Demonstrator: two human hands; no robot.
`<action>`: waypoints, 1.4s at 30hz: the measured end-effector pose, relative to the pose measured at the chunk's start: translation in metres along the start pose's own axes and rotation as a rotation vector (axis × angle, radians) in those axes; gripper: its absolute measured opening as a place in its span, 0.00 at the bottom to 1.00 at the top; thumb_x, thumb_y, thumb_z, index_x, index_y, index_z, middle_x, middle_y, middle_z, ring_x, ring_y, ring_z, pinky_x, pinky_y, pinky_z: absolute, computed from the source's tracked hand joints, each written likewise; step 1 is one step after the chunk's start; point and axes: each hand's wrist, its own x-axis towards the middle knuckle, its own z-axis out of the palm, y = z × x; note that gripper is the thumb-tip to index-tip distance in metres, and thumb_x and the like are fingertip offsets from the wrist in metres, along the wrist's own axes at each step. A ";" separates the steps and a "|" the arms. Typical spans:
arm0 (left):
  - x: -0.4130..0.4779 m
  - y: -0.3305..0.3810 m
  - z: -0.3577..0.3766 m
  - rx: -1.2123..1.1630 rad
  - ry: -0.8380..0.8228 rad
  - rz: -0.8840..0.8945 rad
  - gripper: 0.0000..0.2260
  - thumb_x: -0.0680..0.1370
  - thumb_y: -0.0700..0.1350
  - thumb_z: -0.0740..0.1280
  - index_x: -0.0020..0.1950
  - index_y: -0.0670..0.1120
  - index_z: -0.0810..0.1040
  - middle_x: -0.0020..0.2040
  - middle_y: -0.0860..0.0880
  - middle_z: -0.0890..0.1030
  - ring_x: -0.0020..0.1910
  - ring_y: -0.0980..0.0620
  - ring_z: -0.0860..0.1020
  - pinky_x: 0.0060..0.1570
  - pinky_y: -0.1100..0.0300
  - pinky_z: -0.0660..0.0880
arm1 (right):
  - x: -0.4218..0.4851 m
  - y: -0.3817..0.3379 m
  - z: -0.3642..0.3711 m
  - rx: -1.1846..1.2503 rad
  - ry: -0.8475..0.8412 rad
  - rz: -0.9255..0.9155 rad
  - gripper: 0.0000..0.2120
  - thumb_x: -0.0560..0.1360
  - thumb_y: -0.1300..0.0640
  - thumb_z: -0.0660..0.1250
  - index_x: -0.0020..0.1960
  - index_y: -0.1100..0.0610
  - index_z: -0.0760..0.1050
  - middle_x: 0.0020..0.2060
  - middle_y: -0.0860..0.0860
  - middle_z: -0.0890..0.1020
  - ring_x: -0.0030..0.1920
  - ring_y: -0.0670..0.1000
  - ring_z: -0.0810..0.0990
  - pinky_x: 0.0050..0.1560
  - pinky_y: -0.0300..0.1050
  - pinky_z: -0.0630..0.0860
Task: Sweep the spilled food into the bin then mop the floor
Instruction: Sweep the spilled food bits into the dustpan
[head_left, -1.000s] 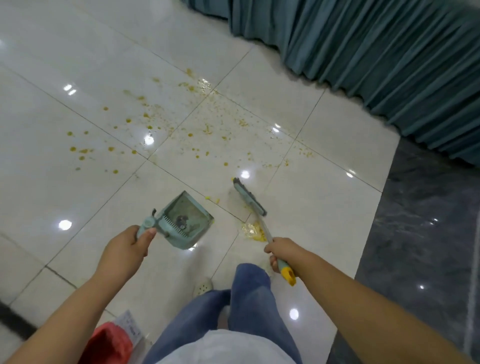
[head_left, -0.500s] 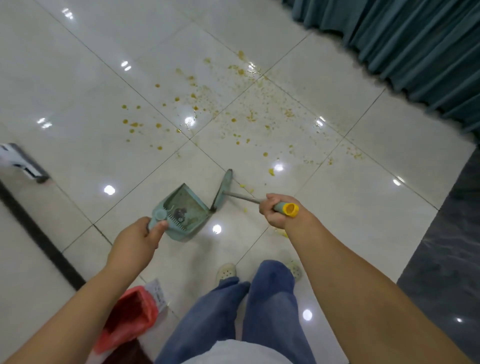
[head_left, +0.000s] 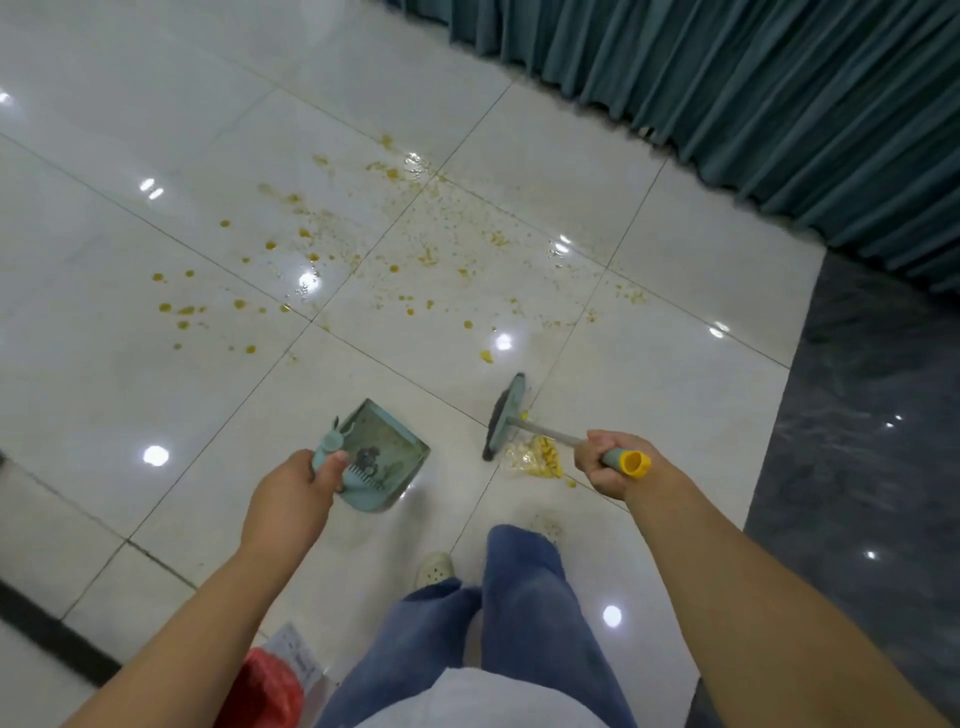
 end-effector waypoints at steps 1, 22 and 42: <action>0.002 0.005 0.002 0.002 -0.004 0.010 0.17 0.80 0.54 0.58 0.35 0.45 0.69 0.35 0.44 0.78 0.37 0.43 0.75 0.32 0.56 0.64 | -0.003 -0.003 0.000 0.008 -0.017 0.001 0.06 0.81 0.63 0.56 0.46 0.61 0.67 0.20 0.58 0.70 0.14 0.50 0.67 0.13 0.34 0.66; 0.020 0.066 0.046 0.169 -0.119 0.079 0.19 0.79 0.57 0.58 0.38 0.42 0.71 0.32 0.46 0.77 0.32 0.49 0.74 0.33 0.58 0.69 | 0.030 -0.061 0.017 0.221 -0.062 0.118 0.05 0.79 0.63 0.60 0.54 0.60 0.69 0.25 0.59 0.71 0.19 0.50 0.69 0.15 0.37 0.68; -0.007 0.058 0.063 0.242 -0.141 0.249 0.20 0.79 0.56 0.58 0.39 0.40 0.71 0.34 0.42 0.78 0.33 0.45 0.75 0.31 0.57 0.66 | -0.052 -0.023 -0.096 0.214 -0.071 0.039 0.03 0.80 0.62 0.56 0.47 0.61 0.65 0.25 0.54 0.68 0.14 0.48 0.67 0.13 0.34 0.67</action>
